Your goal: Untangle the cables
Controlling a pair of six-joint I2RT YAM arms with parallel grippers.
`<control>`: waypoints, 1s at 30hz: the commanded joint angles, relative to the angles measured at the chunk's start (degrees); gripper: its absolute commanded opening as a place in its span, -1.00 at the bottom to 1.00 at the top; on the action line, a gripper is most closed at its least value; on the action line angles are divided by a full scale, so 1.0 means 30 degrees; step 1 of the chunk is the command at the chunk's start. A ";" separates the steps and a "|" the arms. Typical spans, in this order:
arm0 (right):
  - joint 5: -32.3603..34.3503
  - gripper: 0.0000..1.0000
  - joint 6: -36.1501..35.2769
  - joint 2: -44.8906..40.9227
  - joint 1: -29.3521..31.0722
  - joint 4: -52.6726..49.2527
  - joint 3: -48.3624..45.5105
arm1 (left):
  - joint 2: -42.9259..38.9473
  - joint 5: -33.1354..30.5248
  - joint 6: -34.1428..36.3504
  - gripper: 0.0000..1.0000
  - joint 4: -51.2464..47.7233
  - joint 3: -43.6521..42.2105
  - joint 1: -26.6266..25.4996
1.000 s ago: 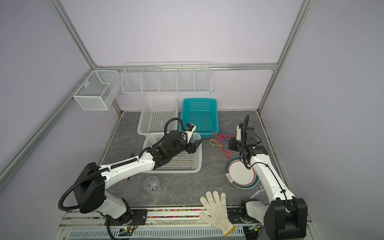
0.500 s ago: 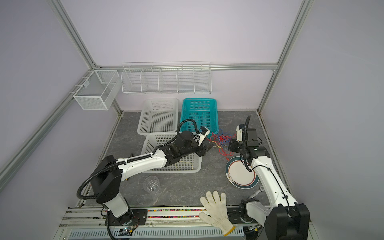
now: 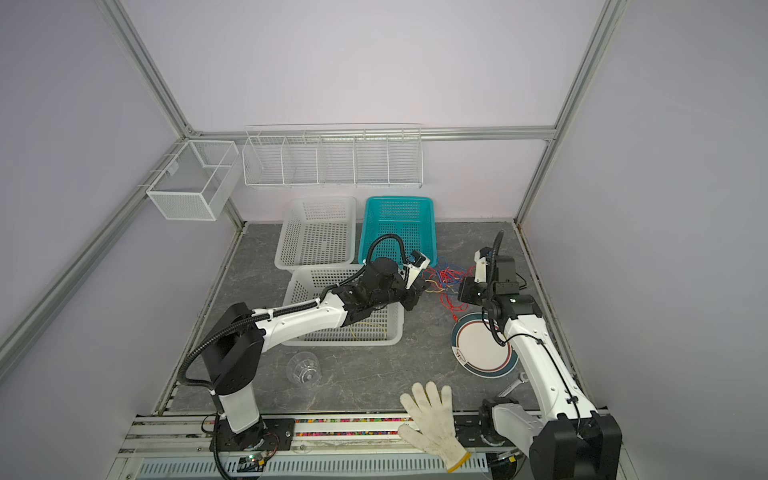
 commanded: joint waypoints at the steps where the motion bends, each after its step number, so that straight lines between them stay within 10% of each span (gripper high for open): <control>1: 0.1150 -0.75 0.0205 0.0399 -0.0038 0.0712 0.0097 | -0.0007 0.0658 -0.0398 -1.00 -0.0217 0.0531 0.0007; 9: 0.4402 -0.66 0.0850 0.3596 -0.0186 0.1839 -0.0139 | -0.0922 0.0614 -0.0867 -1.00 -0.2126 0.0432 -0.0015; 30: 0.4293 -0.28 0.0774 0.8460 -0.0745 0.2405 0.1459 | -0.4296 -0.3270 0.0508 -1.00 -0.3548 -0.1165 -0.0016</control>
